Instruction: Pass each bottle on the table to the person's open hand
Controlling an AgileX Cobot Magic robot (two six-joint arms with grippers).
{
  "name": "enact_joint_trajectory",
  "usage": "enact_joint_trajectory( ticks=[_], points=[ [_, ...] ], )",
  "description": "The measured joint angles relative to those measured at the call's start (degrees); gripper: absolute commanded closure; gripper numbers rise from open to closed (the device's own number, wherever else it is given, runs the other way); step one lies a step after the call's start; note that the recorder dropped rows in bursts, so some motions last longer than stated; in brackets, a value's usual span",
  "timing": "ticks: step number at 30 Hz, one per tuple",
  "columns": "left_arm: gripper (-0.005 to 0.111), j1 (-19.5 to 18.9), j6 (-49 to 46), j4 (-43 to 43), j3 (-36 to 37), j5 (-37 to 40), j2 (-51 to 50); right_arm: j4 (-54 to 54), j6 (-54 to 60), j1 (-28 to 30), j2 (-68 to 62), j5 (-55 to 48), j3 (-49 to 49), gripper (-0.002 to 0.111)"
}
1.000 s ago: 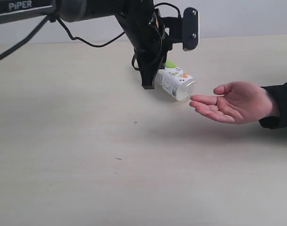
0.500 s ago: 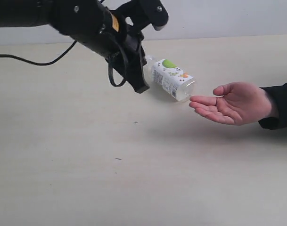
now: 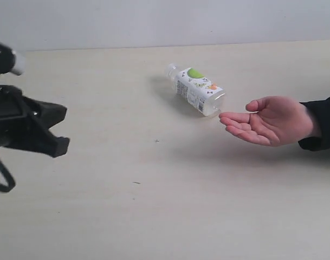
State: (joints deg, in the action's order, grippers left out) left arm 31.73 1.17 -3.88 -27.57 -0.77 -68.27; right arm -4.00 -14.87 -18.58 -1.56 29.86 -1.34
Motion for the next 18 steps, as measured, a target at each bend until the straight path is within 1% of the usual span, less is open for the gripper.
enact_joint_trajectory(
  ticks=[3,5,6,9,12,13,14,15,16,17,18],
  points=[
    [0.107,-0.2,3.5,0.0,5.7,-1.4,6.4,18.4,10.1,0.0,-7.3,-6.7,-7.1,0.108],
    [0.107,-0.2,5.3,0.0,8.4,-2.1,10.9,24.6,16.4,0.0,-16.0,-12.0,-14.7,0.108],
    [0.107,-0.2,5.8,0.0,9.8,-2.2,13.0,25.9,18.1,0.0,-20.1,-14.2,-18.3,0.108],
    [0.107,-0.2,7.3,0.0,13.1,-3.1,18.3,28.0,23.3,0.0,-37.3,-24.1,-34.2,0.108],
    [0.107,-0.2,7.5,0.0,15.4,-3.4,22.0,27.9,25.8,0.0,-54.7,-37.7,-50.9,0.108],
    [0.107,-0.2,7.6,0.0,16.0,-3.6,23.0,27.3,26.2,0.0,-60.7,-43.1,-56.9,0.108],
    [0.107,-0.2,7.6,0.0,16.6,-3.5,24.3,25.4,26.4,0.0,-71.3,-54.4,-67.6,0.108],
    [0.107,-0.2,7.6,0.0,16.7,-3.5,24.7,24.4,26.5,0.0,-76.9,-60.3,-73.4,0.108],
    [0.107,-0.2,7.8,0.0,16.9,-3.5,24.8,23.2,26.6,0.0,-87.5,-72.4,-84.4,0.106],
    [0.107,-0.2,7.8,0.0,16.9,-3.5,24.8,22.9,26.7,0.0,-92.5,-75.5,-89.5,0.101],
    [0.107,-0.2,7.8,0.0,16.9,-3.5,24.8,22.5,27.0,-0.1,-101.6,-84.6,-98.7,0.098]
  ],
)
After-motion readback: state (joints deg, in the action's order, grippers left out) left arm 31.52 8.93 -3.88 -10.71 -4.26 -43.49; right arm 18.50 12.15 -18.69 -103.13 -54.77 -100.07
